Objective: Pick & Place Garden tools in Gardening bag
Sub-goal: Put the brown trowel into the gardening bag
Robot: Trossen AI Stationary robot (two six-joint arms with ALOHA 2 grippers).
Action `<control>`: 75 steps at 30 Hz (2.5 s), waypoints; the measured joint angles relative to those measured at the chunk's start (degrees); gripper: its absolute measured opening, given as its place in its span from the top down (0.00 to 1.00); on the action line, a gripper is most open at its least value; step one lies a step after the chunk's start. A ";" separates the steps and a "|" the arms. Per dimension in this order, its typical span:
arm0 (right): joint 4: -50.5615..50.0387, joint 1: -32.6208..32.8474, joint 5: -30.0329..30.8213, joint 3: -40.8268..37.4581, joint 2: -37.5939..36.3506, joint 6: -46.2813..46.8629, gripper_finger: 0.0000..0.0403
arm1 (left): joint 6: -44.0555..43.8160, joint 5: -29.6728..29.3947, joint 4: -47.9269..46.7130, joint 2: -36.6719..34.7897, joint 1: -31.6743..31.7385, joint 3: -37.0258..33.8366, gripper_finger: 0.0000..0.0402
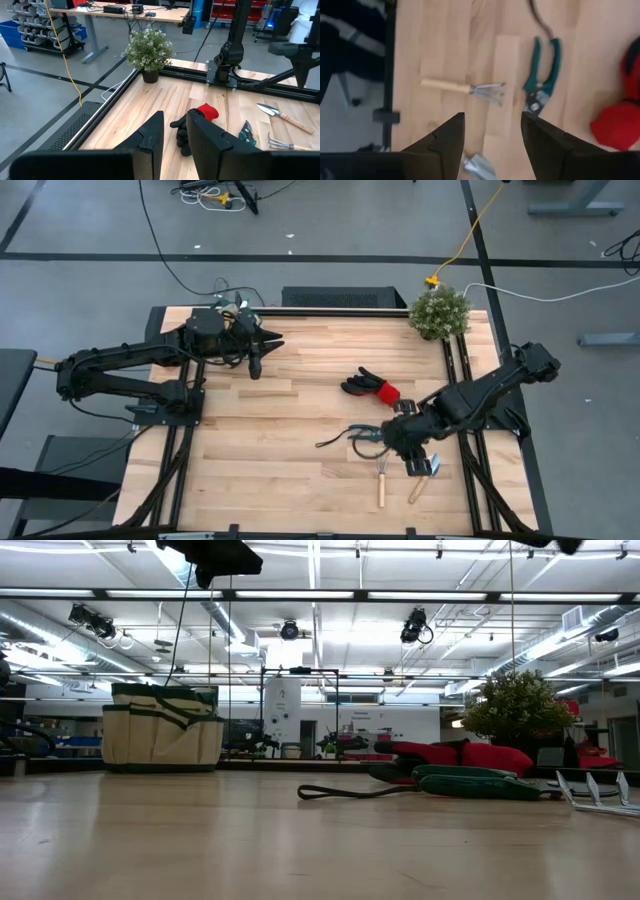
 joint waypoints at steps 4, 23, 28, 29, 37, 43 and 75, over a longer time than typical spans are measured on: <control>-0.85 2.43 -0.13 0.00 0.78 -1.58 0.51 | 0.00 0.01 0.02 0.01 -0.01 0.00 0.78; -2.86 14.44 -0.04 -0.02 6.09 -11.49 0.51 | -0.02 0.12 0.02 0.00 -0.03 0.00 0.78; -2.86 17.83 0.50 -0.14 7.68 -13.97 0.51 | -0.04 1.55 0.02 0.00 -0.03 0.00 0.78; -2.77 18.54 1.19 -0.51 7.86 -13.95 0.51 | -0.04 1.56 0.02 0.01 -0.13 0.00 0.78; 2.23 22.43 0.68 -7.45 7.64 -10.16 0.51 | 0.00 1.53 0.03 0.01 -1.99 0.00 0.78; 12.44 24.10 0.35 -14.84 7.59 -11.88 0.51 | 0.06 1.51 0.02 0.02 -3.28 0.00 0.78; 33.16 24.52 -0.13 -36.35 7.57 -14.94 0.59 | 0.08 1.49 0.02 0.02 -3.27 0.00 0.78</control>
